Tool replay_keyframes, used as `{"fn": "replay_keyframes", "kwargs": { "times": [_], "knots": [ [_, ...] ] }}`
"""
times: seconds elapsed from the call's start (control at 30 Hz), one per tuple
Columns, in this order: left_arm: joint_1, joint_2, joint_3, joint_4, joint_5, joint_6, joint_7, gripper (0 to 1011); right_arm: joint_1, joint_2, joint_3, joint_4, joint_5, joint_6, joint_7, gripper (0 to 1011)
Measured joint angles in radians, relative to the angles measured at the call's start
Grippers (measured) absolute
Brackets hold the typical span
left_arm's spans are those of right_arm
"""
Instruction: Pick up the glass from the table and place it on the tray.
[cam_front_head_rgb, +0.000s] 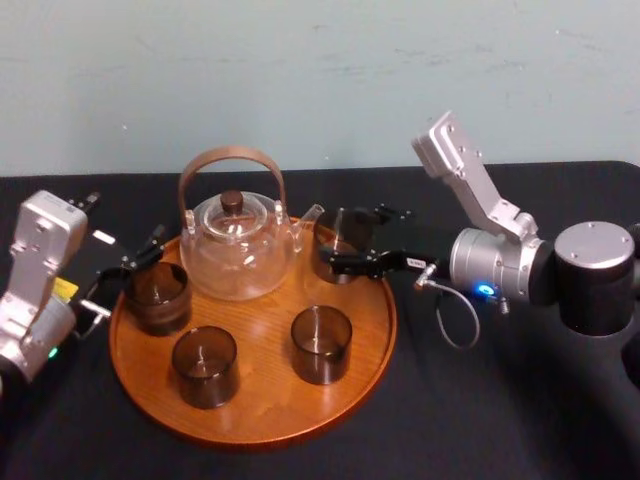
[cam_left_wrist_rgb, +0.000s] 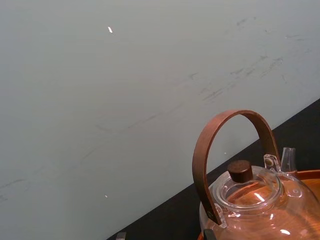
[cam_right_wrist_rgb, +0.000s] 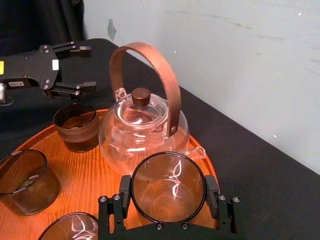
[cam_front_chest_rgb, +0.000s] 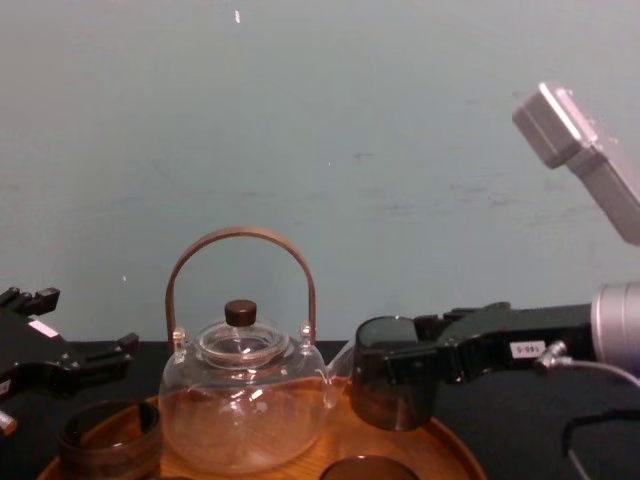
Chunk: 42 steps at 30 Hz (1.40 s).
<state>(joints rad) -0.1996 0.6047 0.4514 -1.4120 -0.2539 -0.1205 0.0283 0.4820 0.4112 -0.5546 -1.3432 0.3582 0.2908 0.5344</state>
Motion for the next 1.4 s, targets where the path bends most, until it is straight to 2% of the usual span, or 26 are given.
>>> {"fn": "replay_keyframes", "kwargs": {
  "times": [0.3, 0.57, 1.4],
  "knots": [
    [0.000, 0.000, 0.000, 0.000, 0.000, 0.000, 0.000, 1001, 0.011, -0.019, -0.018, 0.071, -0.013, -0.062, 0.017, 900],
    [0.000, 0.000, 0.000, 0.000, 0.000, 0.000, 0.000, 1001, 0.016, -0.031, -0.023, 0.113, -0.019, -0.091, 0.027, 900],
    [0.000, 0.000, 0.000, 0.000, 0.000, 0.000, 0.000, 1001, 0.020, -0.050, -0.026, 0.175, -0.047, -0.095, 0.030, 900]
  ]
}}
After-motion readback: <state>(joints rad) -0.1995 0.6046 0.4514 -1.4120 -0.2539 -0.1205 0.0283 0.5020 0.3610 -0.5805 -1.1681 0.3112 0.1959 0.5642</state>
